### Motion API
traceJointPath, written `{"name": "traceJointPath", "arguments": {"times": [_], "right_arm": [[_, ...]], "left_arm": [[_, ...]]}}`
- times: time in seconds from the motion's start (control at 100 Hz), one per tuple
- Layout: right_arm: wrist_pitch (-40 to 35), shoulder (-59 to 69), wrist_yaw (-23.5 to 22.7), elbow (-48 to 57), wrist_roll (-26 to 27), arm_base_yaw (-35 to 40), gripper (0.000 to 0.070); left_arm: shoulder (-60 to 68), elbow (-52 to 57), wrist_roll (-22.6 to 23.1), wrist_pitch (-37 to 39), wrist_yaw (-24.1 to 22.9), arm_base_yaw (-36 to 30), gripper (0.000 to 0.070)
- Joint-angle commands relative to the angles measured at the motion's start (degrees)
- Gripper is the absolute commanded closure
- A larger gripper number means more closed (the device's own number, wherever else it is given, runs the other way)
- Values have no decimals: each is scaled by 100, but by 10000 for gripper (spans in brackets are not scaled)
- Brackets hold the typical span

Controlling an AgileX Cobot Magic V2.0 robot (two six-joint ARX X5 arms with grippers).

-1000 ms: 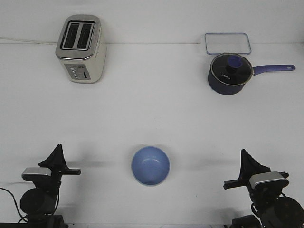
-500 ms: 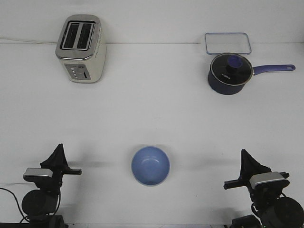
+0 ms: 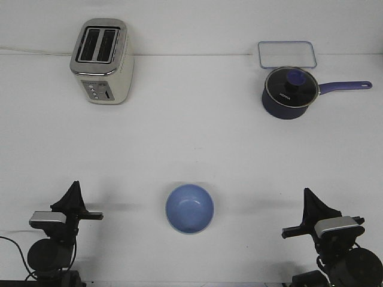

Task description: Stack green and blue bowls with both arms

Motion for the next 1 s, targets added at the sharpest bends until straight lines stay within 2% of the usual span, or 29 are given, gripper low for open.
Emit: {"name": "traceJointPath", "arguments": {"times": [0.0, 0.06, 0.13, 0.24, 0.4, 0.61, 0.68, 0.99], "right_arm": [[61, 0, 0, 79, -28, 4, 700], [87, 0, 13, 79, -118, -11, 700], [162, 0, 44, -9, -516, -133, 700], [997, -107, 11, -605, -1128, -660, 700], [2146, -501, -551, -1906, -1707, -1290, 700], [2643, -743, -575, -3163, -1692, -1377, 700], [2424, -743, -560, -3147, -1738, -1377, 700], [2671, -741, -603, -3145, -1801, -1373, 700]], "left_arm": [[0, -111, 17, 72, 7, -7, 687], [0, -111, 17, 72, 7, -7, 687], [0, -111, 15, 72, 7, -7, 687], [0, -111, 15, 72, 7, -7, 687], [0, -111, 17, 74, 7, -7, 687], [0, -111, 17, 72, 4, -7, 687], [2, -111, 17, 68, 4, -7, 687], [0, -111, 17, 72, 4, -7, 687]]}}
